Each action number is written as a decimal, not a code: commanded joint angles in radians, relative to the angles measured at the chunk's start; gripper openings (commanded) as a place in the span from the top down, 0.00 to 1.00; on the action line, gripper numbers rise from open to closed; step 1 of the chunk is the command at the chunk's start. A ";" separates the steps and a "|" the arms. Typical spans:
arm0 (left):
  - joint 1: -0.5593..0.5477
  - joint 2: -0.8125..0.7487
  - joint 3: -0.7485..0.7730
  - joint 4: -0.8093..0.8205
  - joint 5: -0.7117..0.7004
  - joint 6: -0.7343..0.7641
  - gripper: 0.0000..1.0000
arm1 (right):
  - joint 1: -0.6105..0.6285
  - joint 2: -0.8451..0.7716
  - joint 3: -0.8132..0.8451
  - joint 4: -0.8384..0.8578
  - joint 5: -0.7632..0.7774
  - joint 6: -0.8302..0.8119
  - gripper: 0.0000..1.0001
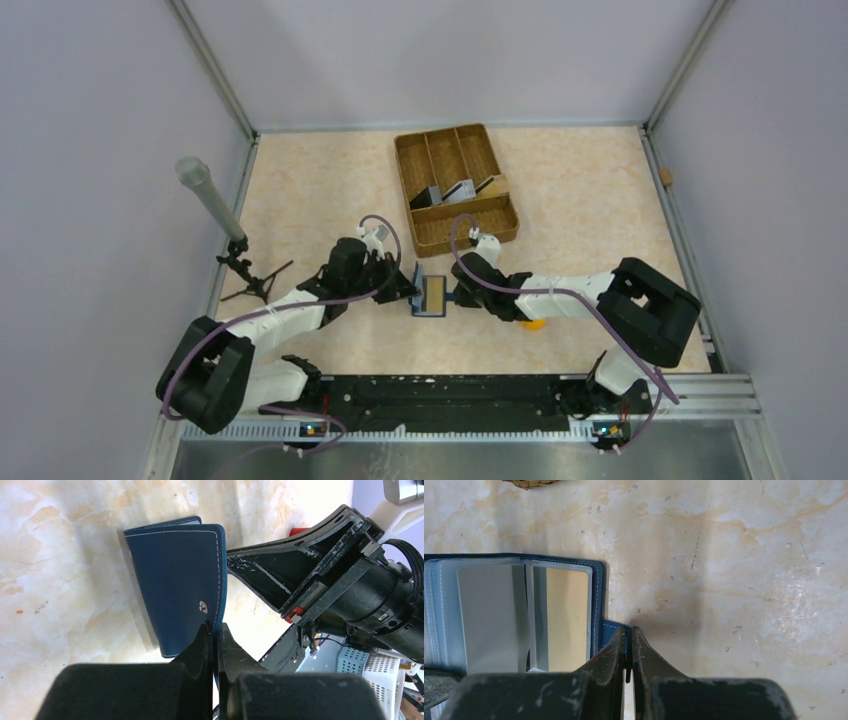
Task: Put the credit cards into the card holder
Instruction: Turn over the card slot in the card holder, then pick up the credit card from the storage box.
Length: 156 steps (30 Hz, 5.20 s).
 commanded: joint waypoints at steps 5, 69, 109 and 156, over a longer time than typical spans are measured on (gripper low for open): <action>-0.006 0.042 -0.006 0.148 0.081 -0.012 1.00 | 0.010 0.089 -0.064 -0.145 -0.080 0.006 1.00; -0.005 -0.045 0.113 -0.521 -0.569 0.074 0.67 | 0.003 -0.012 -0.050 -0.255 0.000 -0.002 1.00; 0.042 -0.115 0.558 -0.762 -0.298 0.363 0.01 | -0.281 -0.313 0.355 -0.565 -0.041 -0.452 0.17; 0.169 -0.216 0.503 -0.707 -0.435 0.514 0.01 | -0.706 0.533 1.156 -0.642 -0.273 -0.855 0.19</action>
